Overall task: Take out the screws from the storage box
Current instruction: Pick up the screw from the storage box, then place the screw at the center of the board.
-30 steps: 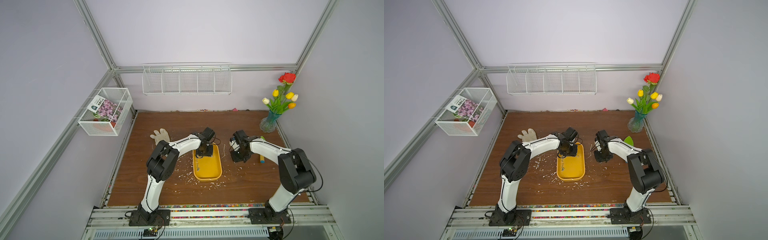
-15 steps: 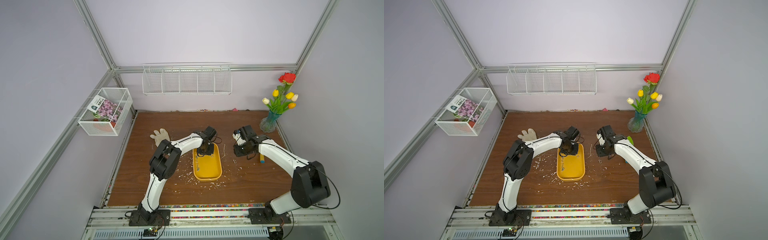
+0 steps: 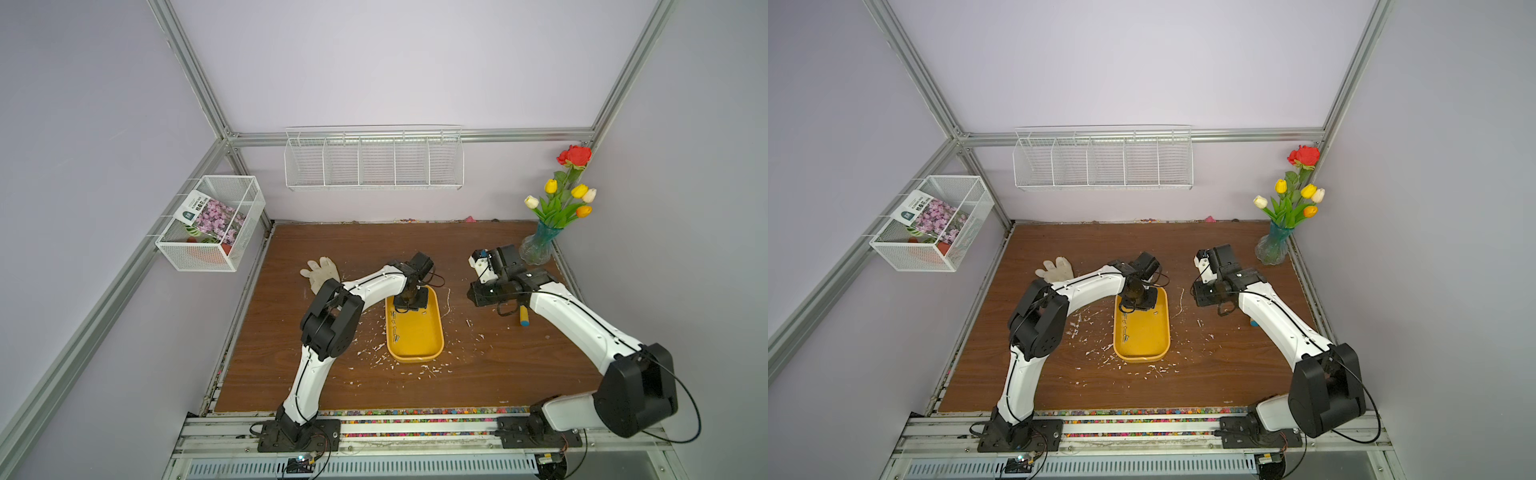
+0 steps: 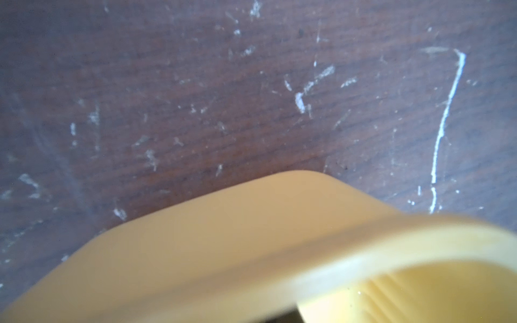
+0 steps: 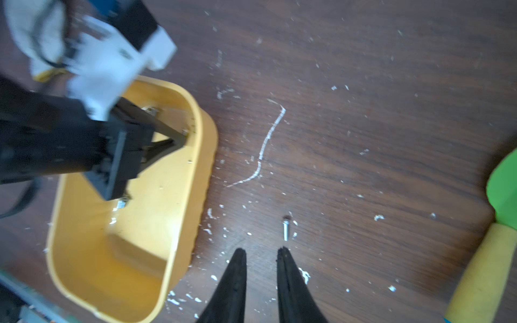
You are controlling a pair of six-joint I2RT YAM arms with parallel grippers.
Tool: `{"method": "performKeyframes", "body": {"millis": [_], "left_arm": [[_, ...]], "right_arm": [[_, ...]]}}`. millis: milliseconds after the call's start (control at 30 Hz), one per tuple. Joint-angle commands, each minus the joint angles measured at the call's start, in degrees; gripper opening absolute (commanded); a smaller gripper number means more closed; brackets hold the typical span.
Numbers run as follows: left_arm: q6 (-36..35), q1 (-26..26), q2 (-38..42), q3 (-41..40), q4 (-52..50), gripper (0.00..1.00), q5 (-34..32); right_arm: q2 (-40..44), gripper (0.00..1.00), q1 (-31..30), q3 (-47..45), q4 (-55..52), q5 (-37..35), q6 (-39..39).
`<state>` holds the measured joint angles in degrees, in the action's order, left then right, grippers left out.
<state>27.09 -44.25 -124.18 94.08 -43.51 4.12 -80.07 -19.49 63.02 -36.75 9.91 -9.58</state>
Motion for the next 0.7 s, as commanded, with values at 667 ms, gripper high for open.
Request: {"method": "performKeyframes", "body": {"millis": [667], "left_arm": [[2.3,14.7,34.8,-21.7,-3.2,0.00,1.2]], "right_arm": [[-16.4,0.23,-17.7,11.2,4.1,4.5,1.2]]}}
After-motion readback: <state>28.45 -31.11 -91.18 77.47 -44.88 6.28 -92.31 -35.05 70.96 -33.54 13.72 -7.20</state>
